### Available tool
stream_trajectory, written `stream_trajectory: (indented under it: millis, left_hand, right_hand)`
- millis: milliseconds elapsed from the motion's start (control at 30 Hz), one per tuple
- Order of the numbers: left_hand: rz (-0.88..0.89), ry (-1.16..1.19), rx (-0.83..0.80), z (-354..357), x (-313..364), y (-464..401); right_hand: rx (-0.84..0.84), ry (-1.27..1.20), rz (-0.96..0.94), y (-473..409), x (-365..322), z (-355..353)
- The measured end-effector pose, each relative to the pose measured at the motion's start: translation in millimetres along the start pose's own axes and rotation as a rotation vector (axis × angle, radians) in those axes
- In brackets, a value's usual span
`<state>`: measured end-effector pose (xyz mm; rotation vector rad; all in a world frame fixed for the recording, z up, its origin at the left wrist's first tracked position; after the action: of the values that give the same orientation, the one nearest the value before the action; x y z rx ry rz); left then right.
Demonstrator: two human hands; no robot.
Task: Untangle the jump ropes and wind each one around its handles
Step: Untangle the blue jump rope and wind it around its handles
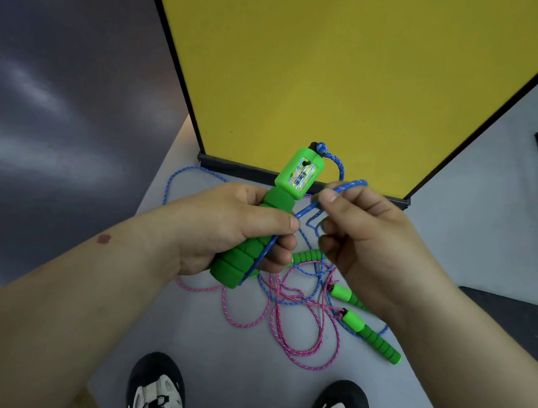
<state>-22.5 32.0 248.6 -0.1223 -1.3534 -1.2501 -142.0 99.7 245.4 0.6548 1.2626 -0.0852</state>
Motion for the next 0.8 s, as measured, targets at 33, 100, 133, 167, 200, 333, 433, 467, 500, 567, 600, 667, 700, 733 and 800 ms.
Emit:
stream_trajectory:
  millis: [33,100,133,167,200,333,433,467,500,567,600,667,700,733,800]
  left_hand:
    - [0.002,-0.006,-0.004,-1,0,0]
    - [0.009,-0.012,-0.011,0,1,0]
    - [0.011,-0.012,-0.013,0,1,0]
    - [0.012,-0.013,-0.014,0,1,0]
    - [0.012,-0.014,-0.013,0,0,0]
    - [0.016,-0.011,-0.009,0,1,0]
    - [0.018,-0.016,-0.016,0,2,1]
    - [0.018,-0.013,-0.014,0,2,0]
    - [0.018,-0.01,-0.011,0,1,0]
    - [0.018,-0.005,-0.008,0,1,0]
    - [0.018,-0.005,-0.01,1,1,-1]
    - [0.013,-0.003,-0.016,2,1,-1]
    - [0.011,-0.002,-0.017,2,1,-1]
    - [0.012,-0.004,-0.015,1,1,0]
    - [0.018,-0.012,-0.004,0,1,0]
  right_hand:
    - [0.05,-0.022,-0.001,-3,-1,-8]
    - [0.14,-0.076,-0.007,-6,-4,-23]
    - [0.177,-0.1,-0.013,-7,-7,-30]
    - [0.21,-0.119,-0.018,-8,-10,-36]
    - [0.236,-0.133,-0.024,-8,-12,-41]
    - [0.261,-0.149,-0.029,-8,-15,-46]
    - [0.195,-0.137,-0.006,-9,-11,-36]
    - [0.155,-0.122,0.002,-8,-9,-29]
    - [0.112,-0.095,0.009,-6,-6,-22]
    - [0.019,-0.038,0.017,-2,-1,-6]
    - [-0.025,-0.019,0.017,1,1,1]
    - [-0.085,0.004,0.011,6,4,12]
    - [-0.094,0.016,0.007,7,4,14]
    - [-0.089,0.028,0.002,7,3,14]
    - [-0.044,0.028,-0.014,4,0,8]
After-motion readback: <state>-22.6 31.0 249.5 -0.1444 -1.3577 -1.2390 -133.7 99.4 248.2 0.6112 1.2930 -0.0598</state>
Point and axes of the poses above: each hand's wrist, its own y-axis away from the middle knuckle, its own z-axis out of the palm, x = y × z, the point moved 9 cm from there along -y, towards the middle knuckle, and after that the axes turned 11 degrees about y, right-handed, at the moved point
